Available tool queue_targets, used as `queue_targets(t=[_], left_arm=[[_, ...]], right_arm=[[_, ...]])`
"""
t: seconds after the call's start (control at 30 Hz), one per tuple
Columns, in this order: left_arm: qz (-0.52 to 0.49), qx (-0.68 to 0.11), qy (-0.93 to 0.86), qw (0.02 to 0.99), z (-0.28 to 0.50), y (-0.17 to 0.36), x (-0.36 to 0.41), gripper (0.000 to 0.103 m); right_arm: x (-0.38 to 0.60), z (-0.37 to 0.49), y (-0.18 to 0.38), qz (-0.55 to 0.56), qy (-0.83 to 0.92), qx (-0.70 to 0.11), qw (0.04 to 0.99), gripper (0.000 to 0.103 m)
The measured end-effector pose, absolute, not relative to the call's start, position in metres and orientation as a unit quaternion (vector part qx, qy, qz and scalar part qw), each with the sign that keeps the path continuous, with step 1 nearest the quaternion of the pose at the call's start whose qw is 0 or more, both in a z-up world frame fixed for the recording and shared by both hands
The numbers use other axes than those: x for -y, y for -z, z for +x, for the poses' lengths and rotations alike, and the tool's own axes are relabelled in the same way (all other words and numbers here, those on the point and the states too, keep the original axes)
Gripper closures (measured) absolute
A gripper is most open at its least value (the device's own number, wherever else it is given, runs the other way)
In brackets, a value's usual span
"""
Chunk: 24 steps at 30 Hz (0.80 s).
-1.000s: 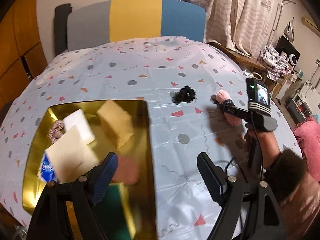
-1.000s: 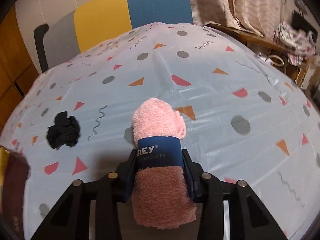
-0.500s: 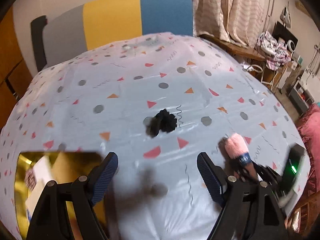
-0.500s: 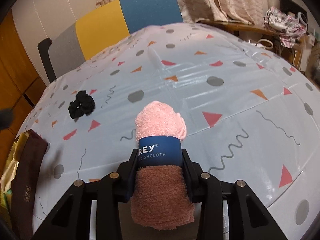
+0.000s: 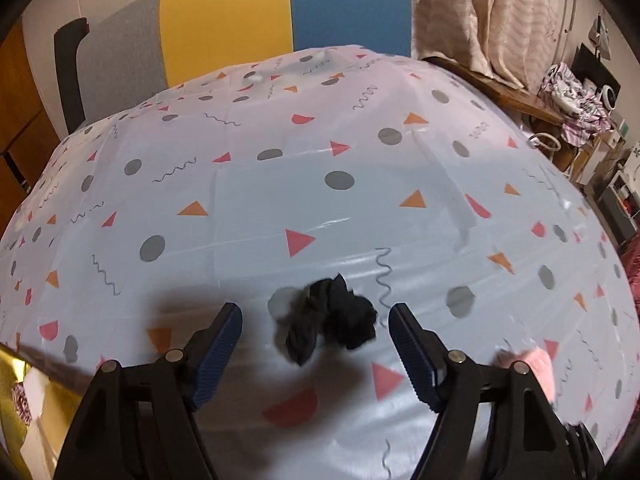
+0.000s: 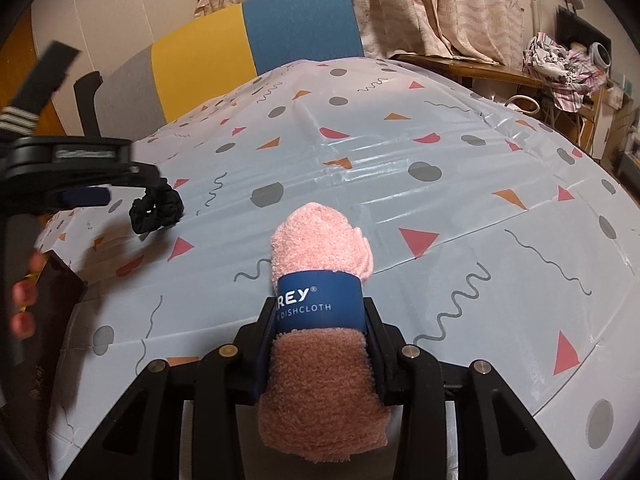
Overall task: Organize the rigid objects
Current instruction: 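Grasp the black scrunchie with the left gripper and drop it into the tray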
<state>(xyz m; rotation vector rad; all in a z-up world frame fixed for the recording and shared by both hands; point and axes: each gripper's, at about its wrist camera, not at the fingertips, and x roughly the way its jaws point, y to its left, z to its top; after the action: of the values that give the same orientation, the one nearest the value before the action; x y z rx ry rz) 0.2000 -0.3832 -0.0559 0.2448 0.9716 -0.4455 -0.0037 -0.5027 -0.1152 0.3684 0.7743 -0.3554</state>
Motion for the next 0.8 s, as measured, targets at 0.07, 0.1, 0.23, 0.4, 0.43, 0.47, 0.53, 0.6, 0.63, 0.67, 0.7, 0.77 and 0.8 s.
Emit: queue_targets(t=[0.07,0.1,0.23,0.4,0.43,0.47,0.53,0.6,0.63,0.67,0.7,0.77,0.8], left_arm=[[0.127,-0.462,0.209,0.852,0.204,0.061,0.39,0.026],[0.136,-0.462,0.204,0.853,0.205,0.065,0.393,0.026],[0.163,-0.457,0.188,0.854,0.207,0.076,0.4,0.026],[0.149,-0.482,0.193,0.842,0.211,0.09,0.392,0.076],[0.138,-0.487,0.191,0.841,0.211,0.092,0.387,0.077],[0.12,-0.49,0.198,0.84,0.211,0.091,0.382,0.078],[0.092,-0.491,0.219,0.838,0.208,0.086,0.373,0.081],[0.095,-0.482,0.225,0.841,0.202,0.078,0.368,0.084],[0.092,-0.477,0.23,0.843,0.199,0.073,0.364,0.084],[0.087,-0.472,0.235,0.846,0.195,0.066,0.359,0.085],[0.082,-0.47,0.237,0.846,0.193,0.062,0.356,0.085],[0.065,-0.473,0.243,0.845,0.188,0.054,0.346,0.086],[0.054,-0.475,0.247,0.843,0.185,0.05,0.339,0.086]], right_arm=[[0.503,-0.004,0.116,0.178,0.171,-0.372,0.895,0.063],[0.502,-0.004,0.116,0.178,0.171,-0.372,0.895,0.063],[0.503,-0.005,0.116,0.177,0.171,-0.37,0.896,0.063],[0.502,-0.004,0.116,0.175,0.173,-0.37,0.896,0.063],[0.502,-0.005,0.116,0.174,0.173,-0.37,0.896,0.063],[0.501,-0.004,0.116,0.173,0.174,-0.37,0.896,0.063],[0.502,-0.004,0.116,0.172,0.174,-0.37,0.896,0.063],[0.502,-0.004,0.116,0.171,0.175,-0.371,0.896,0.063],[0.502,-0.004,0.116,0.17,0.176,-0.371,0.896,0.063],[0.501,-0.004,0.116,0.168,0.177,-0.372,0.896,0.063],[0.5,-0.003,0.116,0.163,0.179,-0.373,0.895,0.063],[0.498,-0.002,0.116,0.156,0.183,-0.376,0.895,0.063],[0.497,-0.002,0.116,0.154,0.185,-0.377,0.895,0.063]])
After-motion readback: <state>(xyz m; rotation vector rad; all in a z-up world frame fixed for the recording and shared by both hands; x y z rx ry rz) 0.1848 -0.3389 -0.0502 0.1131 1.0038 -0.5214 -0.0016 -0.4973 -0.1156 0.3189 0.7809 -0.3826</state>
